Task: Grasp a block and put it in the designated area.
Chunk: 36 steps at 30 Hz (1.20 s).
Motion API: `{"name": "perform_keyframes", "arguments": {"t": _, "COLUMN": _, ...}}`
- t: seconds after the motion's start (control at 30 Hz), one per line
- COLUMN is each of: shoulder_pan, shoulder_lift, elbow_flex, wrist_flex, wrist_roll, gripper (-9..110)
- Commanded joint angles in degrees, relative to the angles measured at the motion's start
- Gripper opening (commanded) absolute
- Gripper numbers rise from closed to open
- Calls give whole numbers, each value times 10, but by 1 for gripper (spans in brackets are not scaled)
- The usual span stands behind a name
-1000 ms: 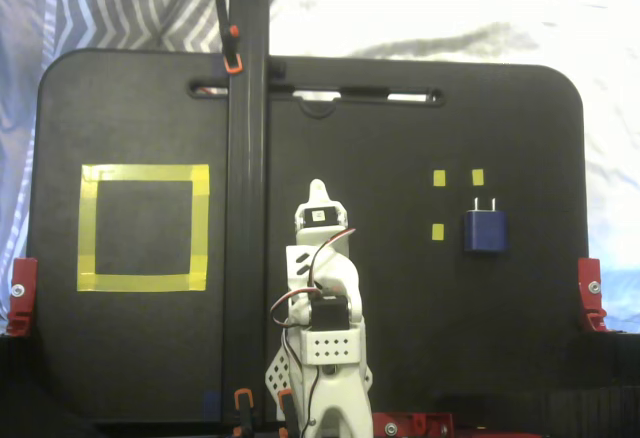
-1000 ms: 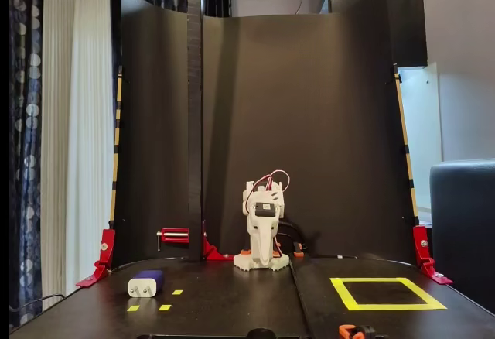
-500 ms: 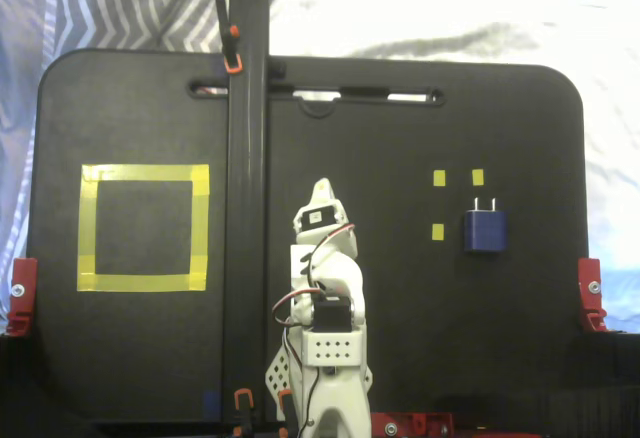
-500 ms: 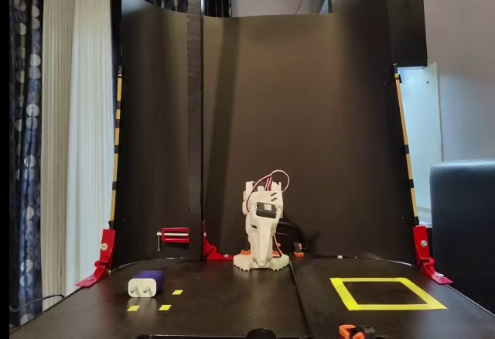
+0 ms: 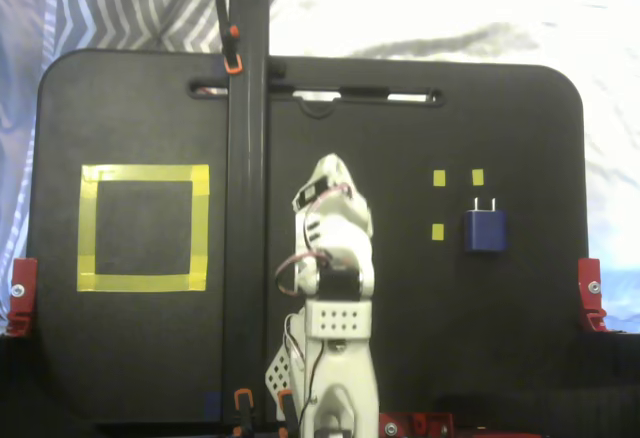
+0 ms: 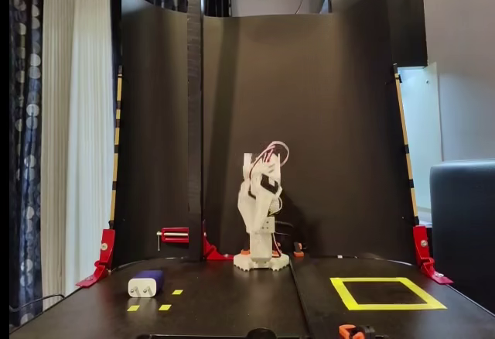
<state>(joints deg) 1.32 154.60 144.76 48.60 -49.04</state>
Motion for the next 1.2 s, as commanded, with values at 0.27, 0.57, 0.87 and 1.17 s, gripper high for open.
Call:
{"name": "perform_keyframes", "arguments": {"t": 0.27, "shoulder_pan": 49, "shoulder_lift": -201, "elbow_flex": -217, "wrist_flex": 220, "wrist_roll": -286, "gripper": 0}}
{"name": "perform_keyframes", "arguments": {"t": 0.57, "shoulder_pan": 200, "shoulder_lift": -308, "elbow_flex": -341, "wrist_flex": 416, "wrist_roll": -578, "gripper": 0}}
{"name": "perform_keyframes", "arguments": {"t": 0.87, "shoulder_pan": 319, "shoulder_lift": -442, "elbow_flex": -468, "wrist_flex": 461, "wrist_roll": -746, "gripper": 0}}
{"name": "perform_keyframes", "arguments": {"t": 1.17, "shoulder_pan": 403, "shoulder_lift": -536, "elbow_flex": -483, "wrist_flex": 380, "wrist_roll": -845, "gripper": 0}}
